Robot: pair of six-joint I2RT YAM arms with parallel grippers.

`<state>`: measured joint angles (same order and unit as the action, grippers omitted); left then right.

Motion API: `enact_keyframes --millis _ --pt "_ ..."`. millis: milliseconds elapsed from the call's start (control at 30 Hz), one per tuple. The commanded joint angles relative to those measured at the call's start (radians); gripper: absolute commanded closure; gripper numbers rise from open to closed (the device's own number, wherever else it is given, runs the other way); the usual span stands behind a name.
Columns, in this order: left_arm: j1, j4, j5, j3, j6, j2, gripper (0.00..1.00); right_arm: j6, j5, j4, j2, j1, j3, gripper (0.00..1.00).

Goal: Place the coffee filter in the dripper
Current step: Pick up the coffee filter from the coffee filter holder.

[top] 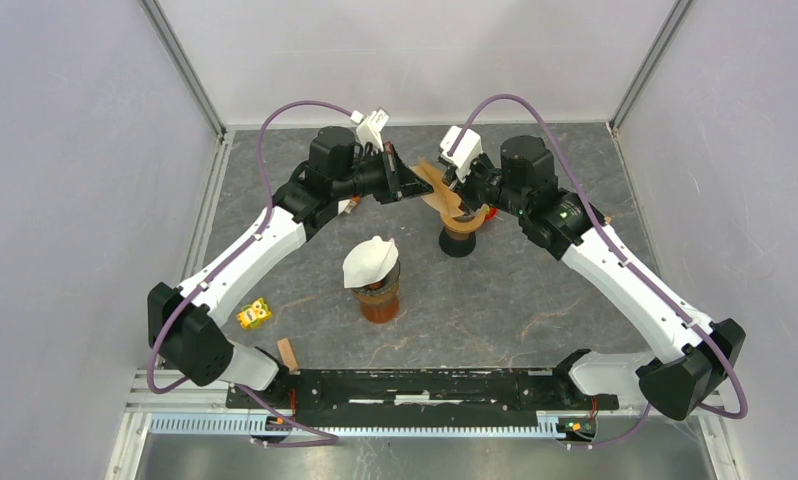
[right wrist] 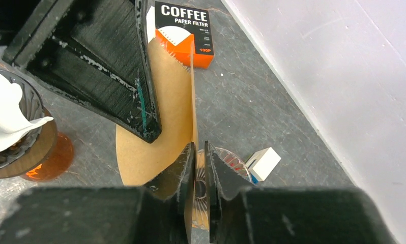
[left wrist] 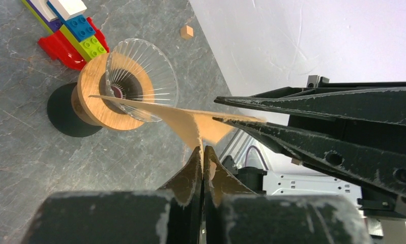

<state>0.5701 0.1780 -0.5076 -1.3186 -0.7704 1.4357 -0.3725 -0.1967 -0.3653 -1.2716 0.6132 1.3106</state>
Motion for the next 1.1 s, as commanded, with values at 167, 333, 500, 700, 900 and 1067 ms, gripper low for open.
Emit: enact_keyframes --millis 167,333,500,700,900,1067 --pt "0.026 0.115 0.136 -0.096 0.231 0.0 0.82 0.071 0.069 0.043 -0.015 0.031 0.034 1.0" --pt "0.04 0.133 0.201 -0.137 0.24 0.027 0.69 0.157 0.098 0.076 -0.031 0.038 0.025 1.0" --pt "0.064 0.161 0.266 -0.187 0.266 0.065 0.59 0.252 0.132 0.086 -0.053 0.039 0.04 1.0" --pt "0.088 0.203 0.366 -0.234 0.32 0.082 0.46 0.32 0.19 0.075 -0.073 0.039 0.078 1.0" --pt "0.093 0.213 0.371 -0.212 0.308 0.075 0.5 0.349 0.224 0.075 -0.072 0.039 0.075 1.0" --pt "0.093 0.215 0.361 -0.225 0.338 0.075 0.71 0.325 0.227 0.085 -0.068 0.04 0.065 1.0"
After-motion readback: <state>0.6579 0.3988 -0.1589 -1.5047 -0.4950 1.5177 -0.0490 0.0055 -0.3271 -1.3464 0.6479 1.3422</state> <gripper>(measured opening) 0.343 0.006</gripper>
